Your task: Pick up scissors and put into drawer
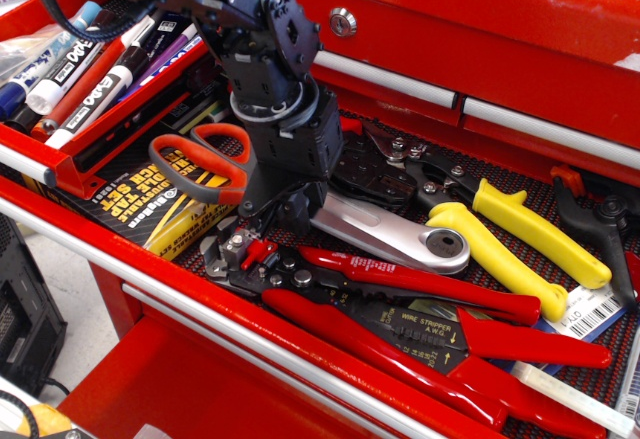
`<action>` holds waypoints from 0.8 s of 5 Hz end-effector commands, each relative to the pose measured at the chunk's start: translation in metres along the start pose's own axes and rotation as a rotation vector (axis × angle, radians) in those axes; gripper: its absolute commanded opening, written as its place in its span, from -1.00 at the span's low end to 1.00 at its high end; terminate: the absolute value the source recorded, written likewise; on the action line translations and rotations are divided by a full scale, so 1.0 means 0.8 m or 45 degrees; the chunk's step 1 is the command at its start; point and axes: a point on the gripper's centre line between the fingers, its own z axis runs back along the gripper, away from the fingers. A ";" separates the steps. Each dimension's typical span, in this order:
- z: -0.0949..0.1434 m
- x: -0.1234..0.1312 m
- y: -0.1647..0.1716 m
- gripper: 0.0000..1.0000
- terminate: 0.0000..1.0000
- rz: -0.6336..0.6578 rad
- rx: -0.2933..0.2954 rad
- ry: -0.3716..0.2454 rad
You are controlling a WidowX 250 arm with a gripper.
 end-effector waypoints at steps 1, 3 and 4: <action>0.005 0.007 0.006 -1.00 -1.00 0.029 0.057 -0.039; 0.046 0.007 0.010 -1.00 -1.00 0.052 0.029 0.021; 0.091 0.013 0.014 -1.00 -1.00 -0.031 0.007 0.159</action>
